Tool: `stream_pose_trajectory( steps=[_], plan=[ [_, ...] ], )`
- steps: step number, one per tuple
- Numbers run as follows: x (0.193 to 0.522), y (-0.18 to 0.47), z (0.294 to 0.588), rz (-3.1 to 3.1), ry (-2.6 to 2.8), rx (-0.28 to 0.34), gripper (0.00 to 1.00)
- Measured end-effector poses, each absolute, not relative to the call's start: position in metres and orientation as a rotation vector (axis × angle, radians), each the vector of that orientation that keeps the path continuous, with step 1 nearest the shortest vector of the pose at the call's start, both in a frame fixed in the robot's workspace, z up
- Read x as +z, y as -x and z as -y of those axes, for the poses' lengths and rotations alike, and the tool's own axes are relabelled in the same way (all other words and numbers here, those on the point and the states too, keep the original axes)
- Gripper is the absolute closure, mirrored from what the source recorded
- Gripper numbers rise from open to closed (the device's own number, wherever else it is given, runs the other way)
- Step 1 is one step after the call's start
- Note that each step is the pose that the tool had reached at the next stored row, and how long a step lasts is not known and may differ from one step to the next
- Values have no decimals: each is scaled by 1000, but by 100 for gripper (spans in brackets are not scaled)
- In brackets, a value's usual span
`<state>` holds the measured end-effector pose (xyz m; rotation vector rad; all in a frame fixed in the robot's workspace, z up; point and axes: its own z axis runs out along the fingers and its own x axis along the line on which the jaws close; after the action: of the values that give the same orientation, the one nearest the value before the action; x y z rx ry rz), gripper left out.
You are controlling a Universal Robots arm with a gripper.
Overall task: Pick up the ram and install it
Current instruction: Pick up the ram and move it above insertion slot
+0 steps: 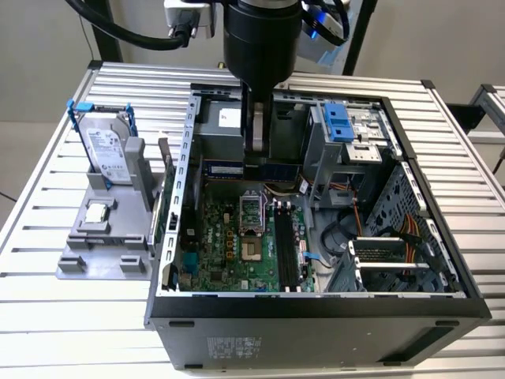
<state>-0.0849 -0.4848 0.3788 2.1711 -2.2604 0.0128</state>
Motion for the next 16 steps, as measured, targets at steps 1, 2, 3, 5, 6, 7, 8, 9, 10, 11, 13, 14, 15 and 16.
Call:
stream_pose_trajectory(
  steps=[1,2,3,5,6,7,8,9,10,11,13,14,15,16],
  plan=[
    [379,84,485,2260,-2171,13,100],
    [379,84,485,2260,-2171,13,100],
    [379,83,485,2260,-2171,13,100],
    [379,82,485,2260,-2171,13,100],
    [379,82,485,2260,-2171,13,100],
    [379,81,485,2260,-2171,13,100],
    [379,81,485,2260,-2171,13,100],
    [379,80,485,2260,-2171,13,100],
    [379,79,485,2260,-2171,13,100],
    [379,79,485,2260,-2171,13,100],
    [379,78,485,2260,-2171,13,100],
    [379,77,485,2260,-2171,13,100],
    [379,77,485,2260,-2171,13,100],
    [379,76,485,2260,-2171,13,100]
  ],
)
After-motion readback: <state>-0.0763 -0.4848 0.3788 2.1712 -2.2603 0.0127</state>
